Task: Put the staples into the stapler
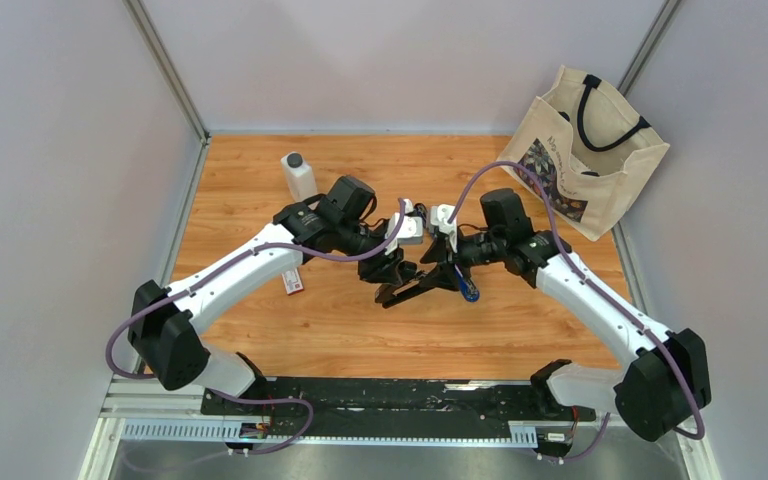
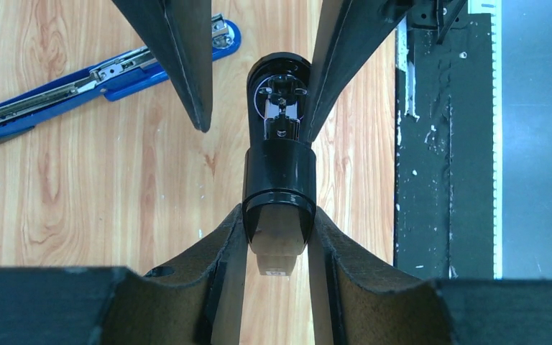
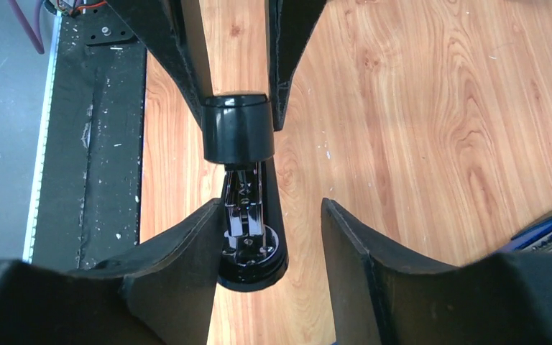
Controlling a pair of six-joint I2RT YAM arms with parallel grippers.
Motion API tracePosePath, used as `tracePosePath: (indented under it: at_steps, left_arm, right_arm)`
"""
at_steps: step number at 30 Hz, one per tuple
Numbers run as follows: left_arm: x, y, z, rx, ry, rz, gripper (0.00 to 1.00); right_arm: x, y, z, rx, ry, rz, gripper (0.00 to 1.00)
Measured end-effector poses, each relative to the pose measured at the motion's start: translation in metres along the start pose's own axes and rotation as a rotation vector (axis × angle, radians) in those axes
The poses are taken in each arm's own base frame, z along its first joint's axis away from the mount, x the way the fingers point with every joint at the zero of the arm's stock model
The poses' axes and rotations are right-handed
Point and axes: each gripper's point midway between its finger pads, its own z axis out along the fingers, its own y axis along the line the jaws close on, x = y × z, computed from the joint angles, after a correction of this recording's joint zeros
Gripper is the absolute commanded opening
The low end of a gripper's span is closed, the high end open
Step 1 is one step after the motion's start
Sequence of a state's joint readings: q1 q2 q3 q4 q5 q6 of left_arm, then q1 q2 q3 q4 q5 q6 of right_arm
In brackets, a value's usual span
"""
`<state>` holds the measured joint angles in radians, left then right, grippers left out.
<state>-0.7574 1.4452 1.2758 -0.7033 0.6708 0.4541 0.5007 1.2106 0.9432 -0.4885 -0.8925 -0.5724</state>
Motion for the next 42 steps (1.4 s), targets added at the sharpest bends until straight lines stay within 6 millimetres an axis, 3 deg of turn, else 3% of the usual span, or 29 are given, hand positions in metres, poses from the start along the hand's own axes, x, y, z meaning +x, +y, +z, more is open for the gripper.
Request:
tracePosePath:
  at_steps: [3,16,22,25,27,42]
  left_arm:
    - [-0.002,-0.001,0.0,0.006,-0.01,-0.001,0.0]
    - [-0.01,0.006,-0.005,-0.01,-0.055,-0.049,0.0]
    - [-0.022,0.011,-0.017,-0.025,-0.124,-0.071,0.0]
    - [-0.024,0.011,-0.018,-0.025,-0.141,-0.071,0.0]
    - [-0.025,0.011,-0.019,-0.025,-0.148,-0.073,0.0]
    - [-0.041,0.029,-0.046,-0.085,-0.297,-0.131,0.0]
  right_arm:
    - [0.0,-0.001,0.003,-0.007,-0.007,0.017,0.47]
    - [0.006,0.002,0.011,-0.055,-0.012,0.067,0.39]
    - [0.011,0.004,0.015,-0.084,-0.011,0.091,0.26]
    - [0.009,0.006,0.016,-0.097,-0.021,0.09,0.14]
    - [0.008,0.008,0.016,-0.107,-0.025,0.093,0.0]
    - [-0.002,-0.006,0.0,-0.09,-0.1,0.151,0.0]
